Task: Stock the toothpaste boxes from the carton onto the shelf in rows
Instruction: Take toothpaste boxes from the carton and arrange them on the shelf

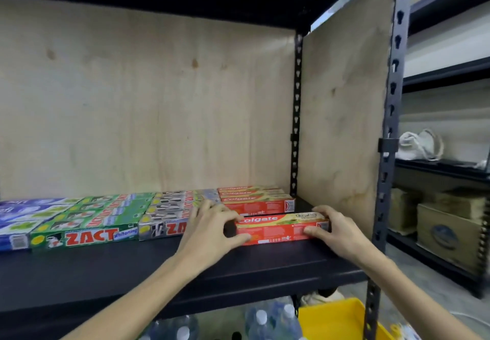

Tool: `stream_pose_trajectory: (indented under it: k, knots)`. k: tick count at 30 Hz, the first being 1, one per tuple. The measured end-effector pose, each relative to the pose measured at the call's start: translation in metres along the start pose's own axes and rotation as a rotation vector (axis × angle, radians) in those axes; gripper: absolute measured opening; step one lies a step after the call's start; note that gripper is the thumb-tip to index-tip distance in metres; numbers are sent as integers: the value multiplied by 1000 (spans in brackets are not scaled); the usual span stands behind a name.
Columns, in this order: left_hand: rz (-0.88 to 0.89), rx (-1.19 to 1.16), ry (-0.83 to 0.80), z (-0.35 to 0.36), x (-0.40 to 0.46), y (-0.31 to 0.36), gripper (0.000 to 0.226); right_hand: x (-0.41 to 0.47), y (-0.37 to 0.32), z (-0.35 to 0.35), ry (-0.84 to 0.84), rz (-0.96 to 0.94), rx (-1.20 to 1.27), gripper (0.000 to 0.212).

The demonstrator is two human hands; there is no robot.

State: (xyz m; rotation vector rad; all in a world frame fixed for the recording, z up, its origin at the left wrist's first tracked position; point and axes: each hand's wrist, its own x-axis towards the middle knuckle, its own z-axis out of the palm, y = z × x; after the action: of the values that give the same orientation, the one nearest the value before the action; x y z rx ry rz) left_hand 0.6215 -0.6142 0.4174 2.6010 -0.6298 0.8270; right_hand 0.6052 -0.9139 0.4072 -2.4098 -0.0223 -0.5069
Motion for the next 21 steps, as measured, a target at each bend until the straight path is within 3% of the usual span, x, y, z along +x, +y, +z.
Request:
stream_pose_trajectory:
  k: [15,17,21]
  knots:
    - [51,239,6,28,55,-49,60,75,4,37,-107,5,-107,87]
    - [48,209,7,29,53,-54,58,81,6,38,-114,6,-105,101]
    - [66,234,-40,35,53,-64,81,93,17,42,-123,12,-147,137]
